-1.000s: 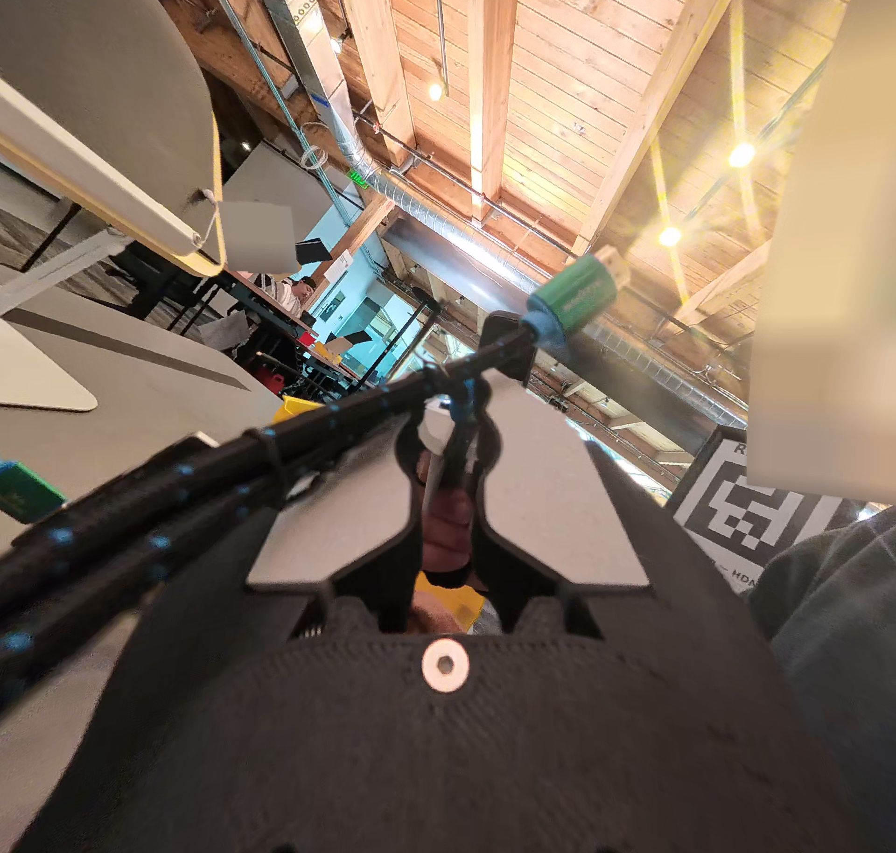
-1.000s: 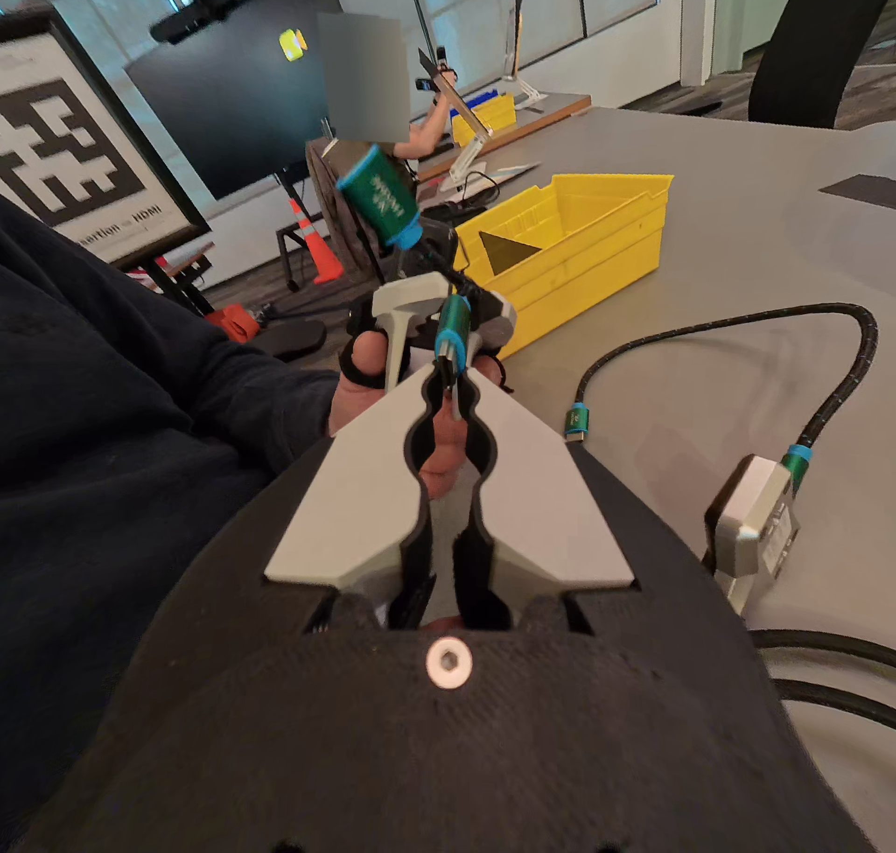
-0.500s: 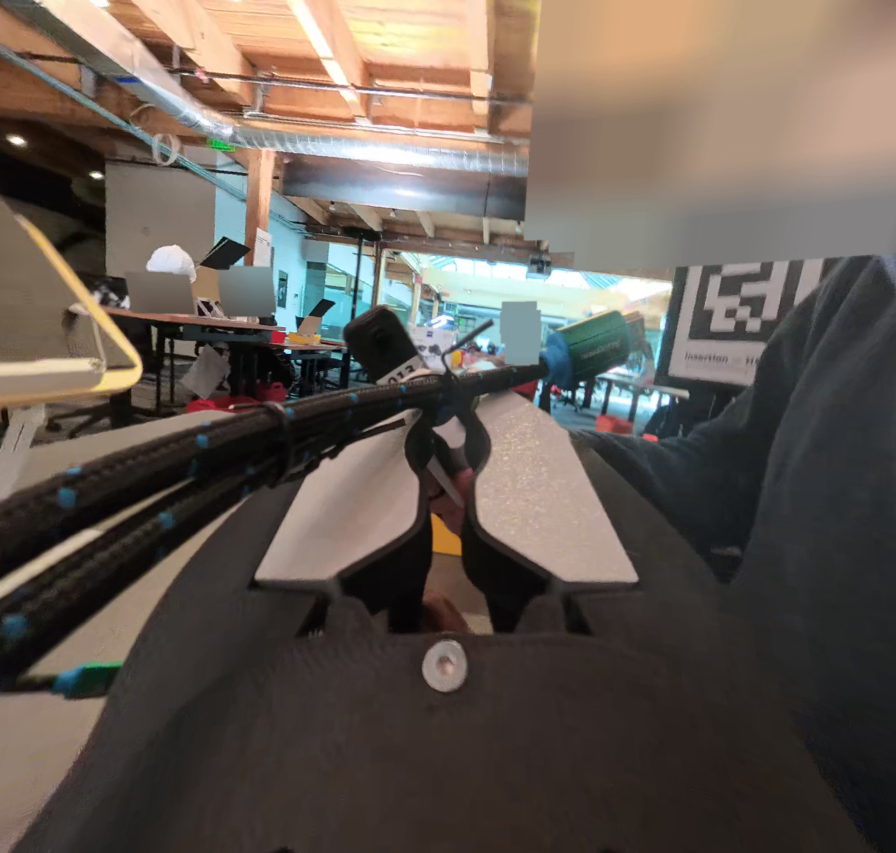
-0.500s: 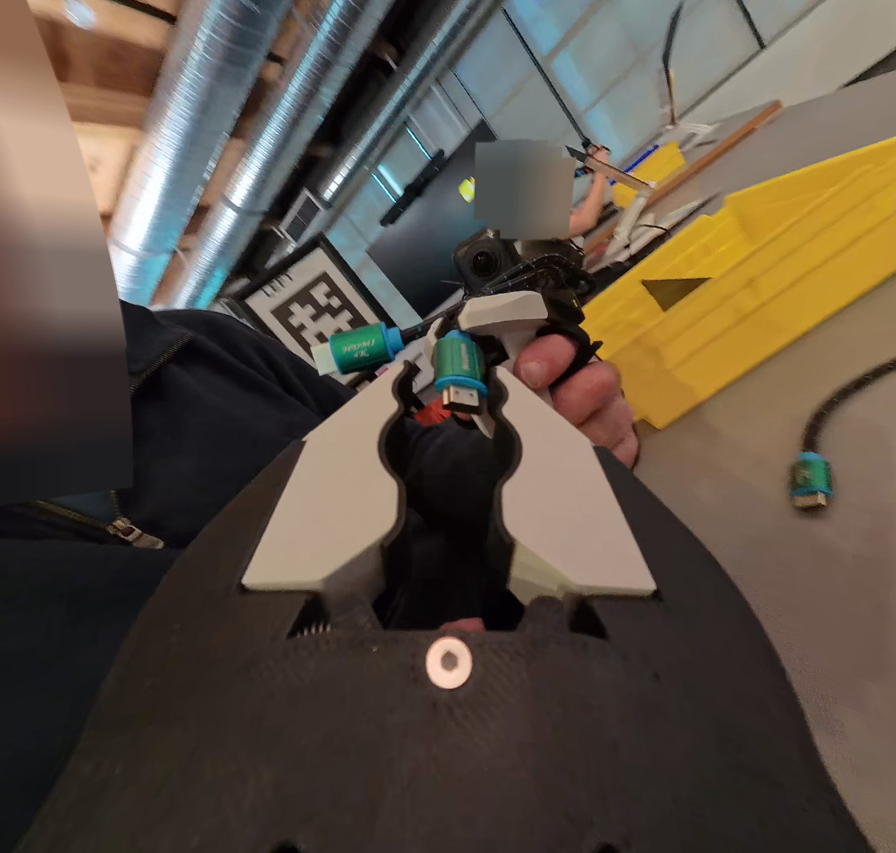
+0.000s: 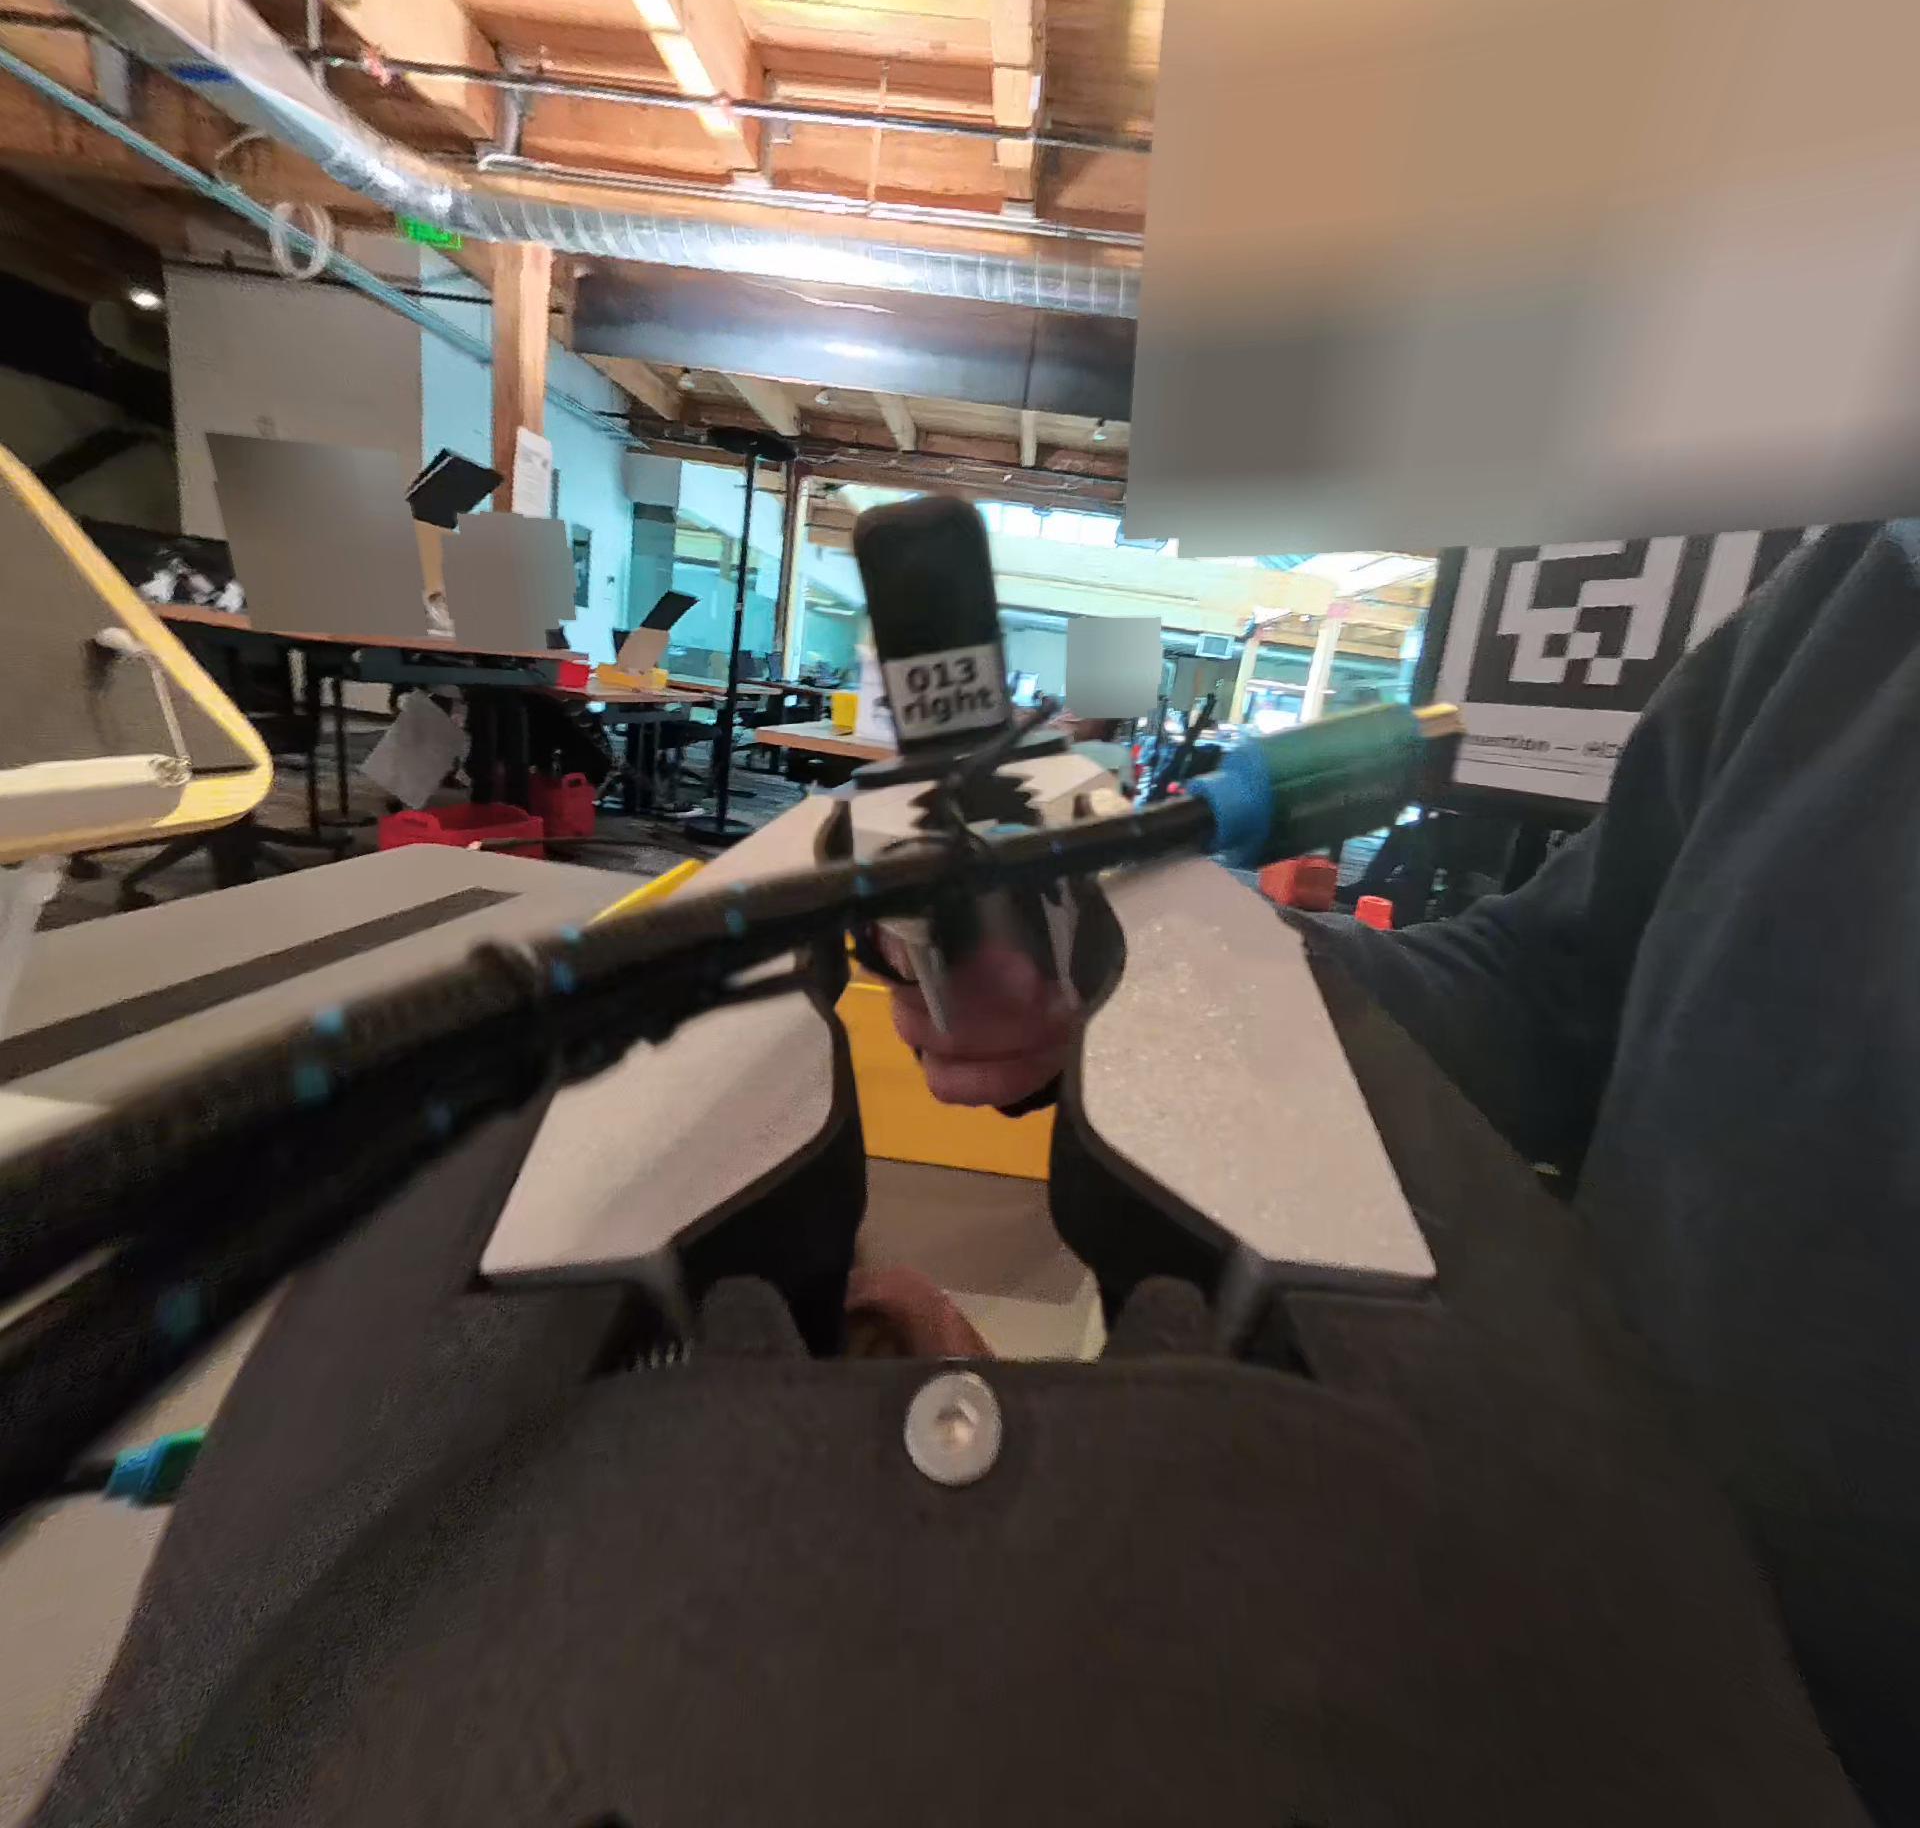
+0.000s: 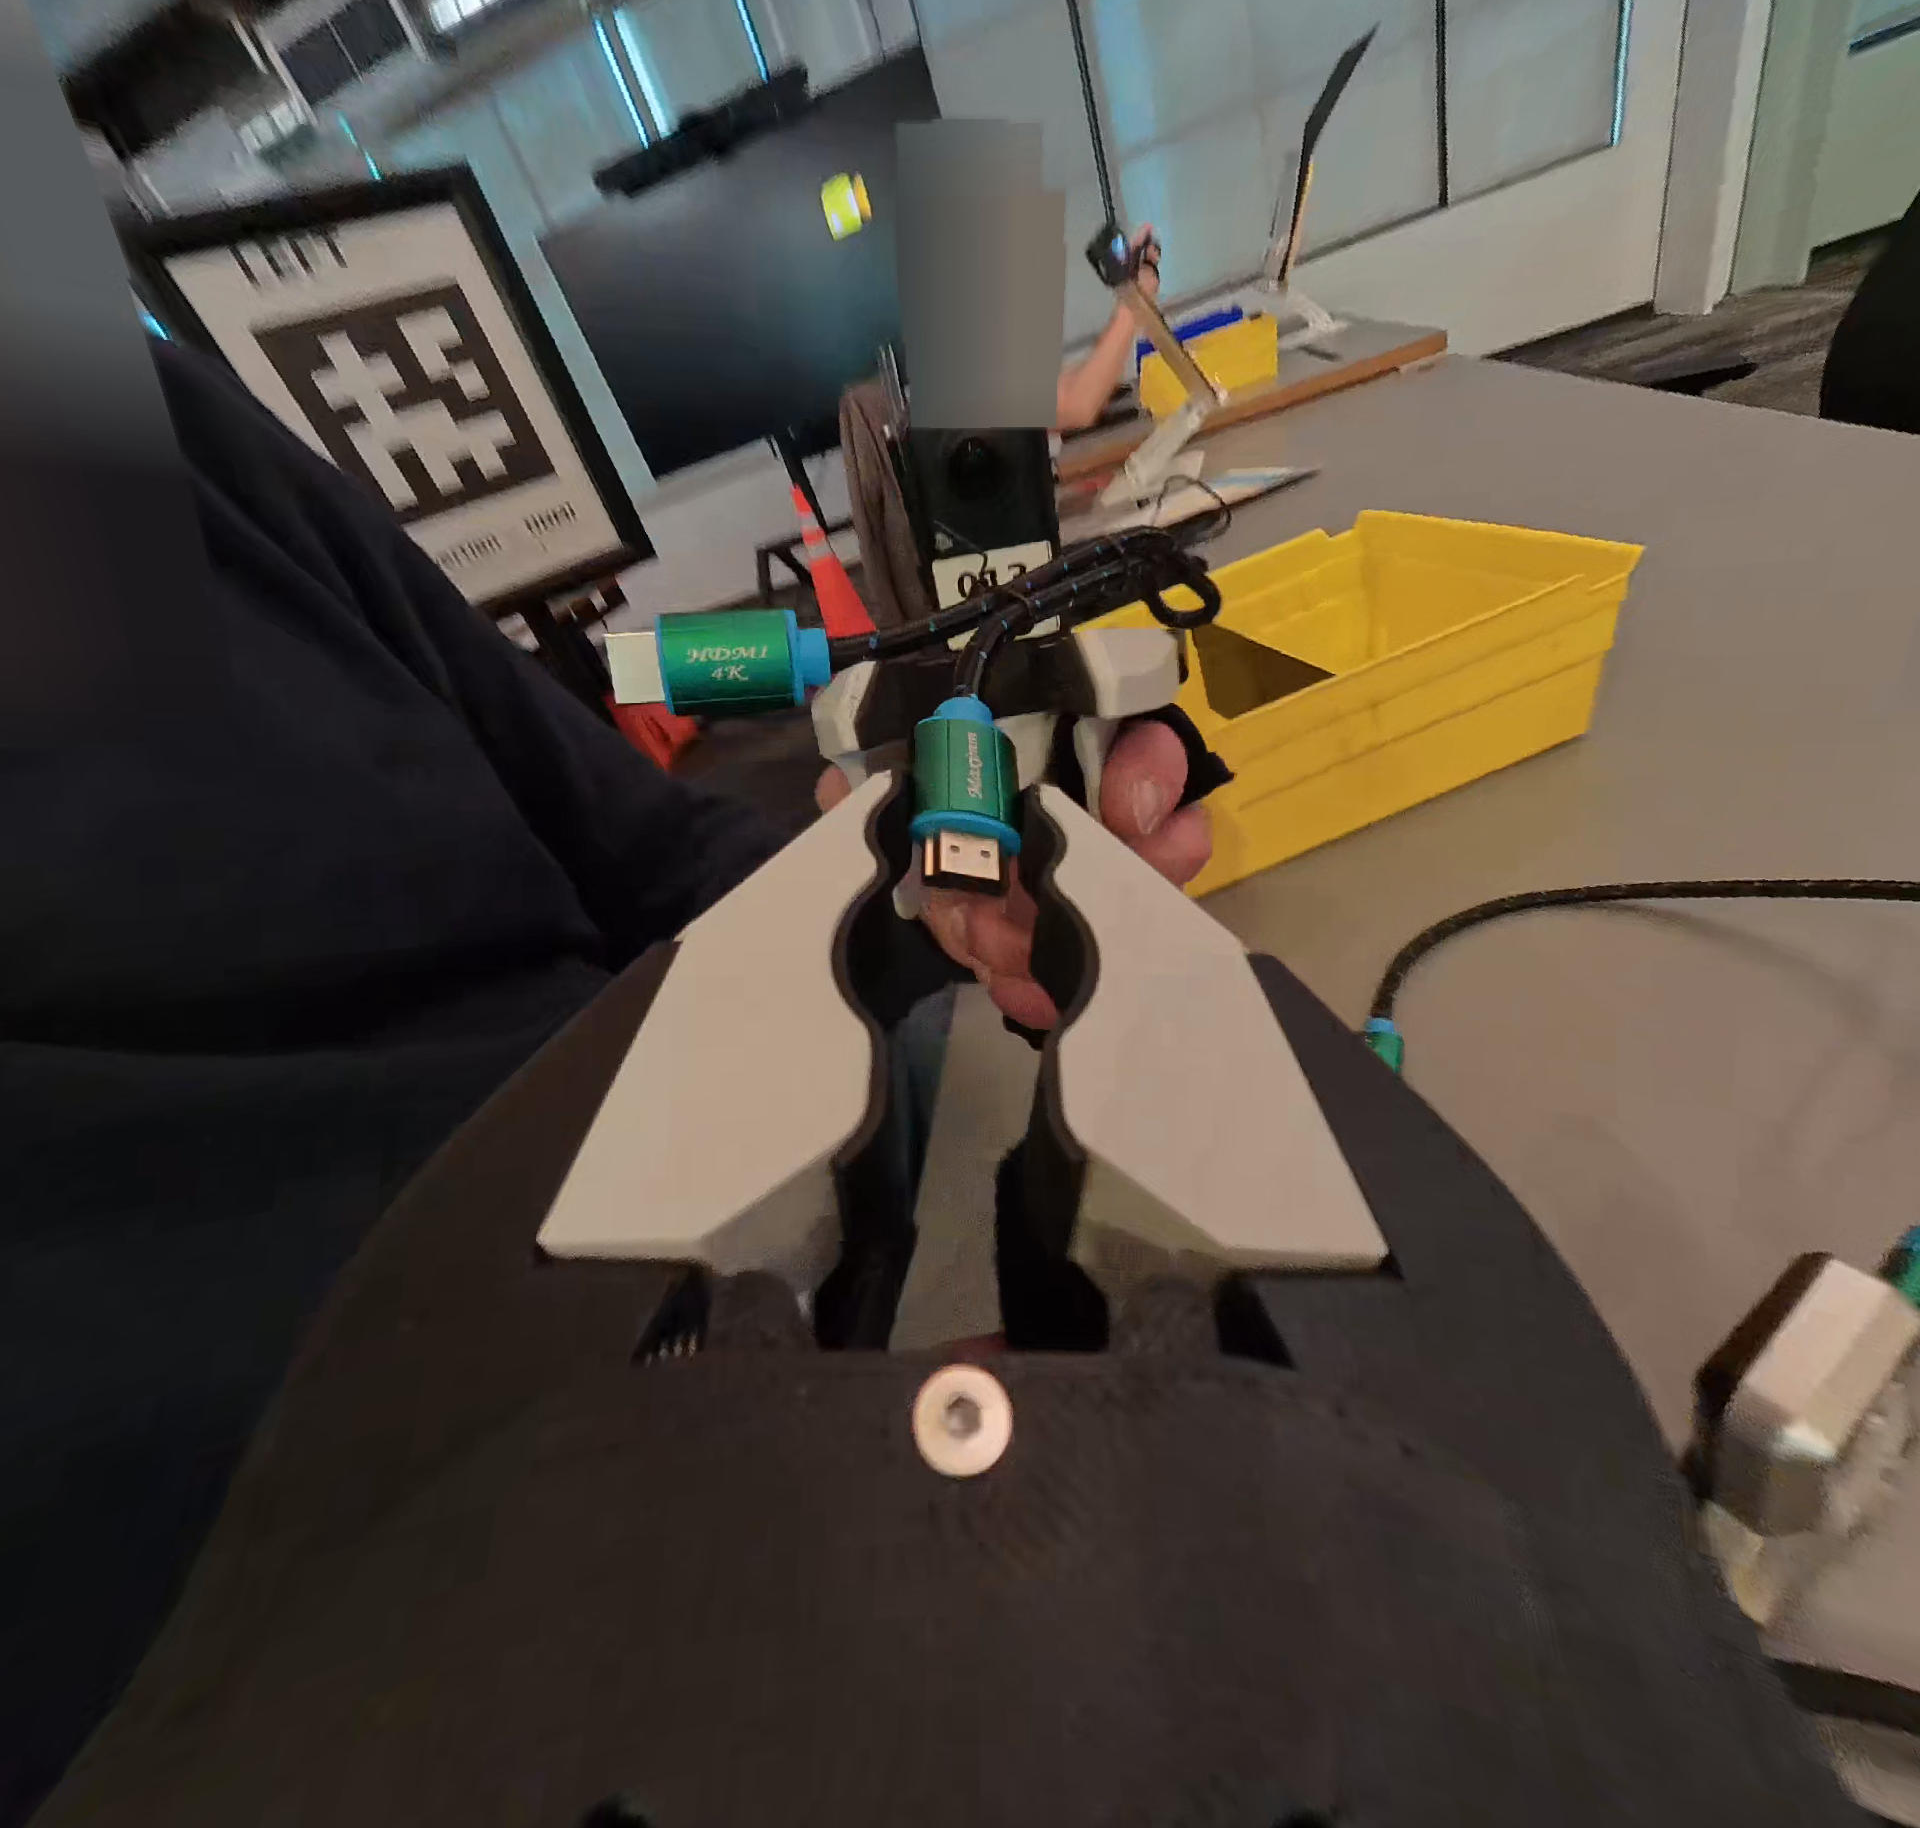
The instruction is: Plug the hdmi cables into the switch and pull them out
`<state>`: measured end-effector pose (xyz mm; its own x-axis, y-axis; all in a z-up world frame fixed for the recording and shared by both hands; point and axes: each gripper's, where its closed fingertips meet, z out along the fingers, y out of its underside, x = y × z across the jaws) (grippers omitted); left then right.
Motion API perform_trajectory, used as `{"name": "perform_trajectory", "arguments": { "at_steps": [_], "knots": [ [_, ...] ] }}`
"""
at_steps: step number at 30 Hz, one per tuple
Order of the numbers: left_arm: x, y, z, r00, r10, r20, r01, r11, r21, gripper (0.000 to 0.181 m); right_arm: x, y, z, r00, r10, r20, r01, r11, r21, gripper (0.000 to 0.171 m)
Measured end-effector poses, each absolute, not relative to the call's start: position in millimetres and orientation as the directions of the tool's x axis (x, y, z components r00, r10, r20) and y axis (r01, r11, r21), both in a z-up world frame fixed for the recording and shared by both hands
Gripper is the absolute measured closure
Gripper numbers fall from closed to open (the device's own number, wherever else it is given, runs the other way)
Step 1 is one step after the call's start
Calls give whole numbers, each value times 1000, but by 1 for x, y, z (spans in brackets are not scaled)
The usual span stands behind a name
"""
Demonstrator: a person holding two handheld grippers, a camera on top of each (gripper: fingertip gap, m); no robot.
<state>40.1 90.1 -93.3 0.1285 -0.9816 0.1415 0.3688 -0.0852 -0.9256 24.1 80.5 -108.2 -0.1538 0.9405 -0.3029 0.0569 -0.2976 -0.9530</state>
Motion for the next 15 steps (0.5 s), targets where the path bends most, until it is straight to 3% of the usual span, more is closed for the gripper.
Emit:
{"name": "perform_trajectory", "arguments": {
  "at_steps": [10, 15],
  "knots": [
    [54, 92, -104, 113, -973, 199, 232, -169, -958, 161, 41, 88, -120, -83, 995, -62, 315, -32, -949, 152],
    [57, 90, -103, 105, -975, 197, 215, -171, -961, 162, 44, 87, -124, -104, 995, -6, 399, 36, -916, 152]
  ]
}}
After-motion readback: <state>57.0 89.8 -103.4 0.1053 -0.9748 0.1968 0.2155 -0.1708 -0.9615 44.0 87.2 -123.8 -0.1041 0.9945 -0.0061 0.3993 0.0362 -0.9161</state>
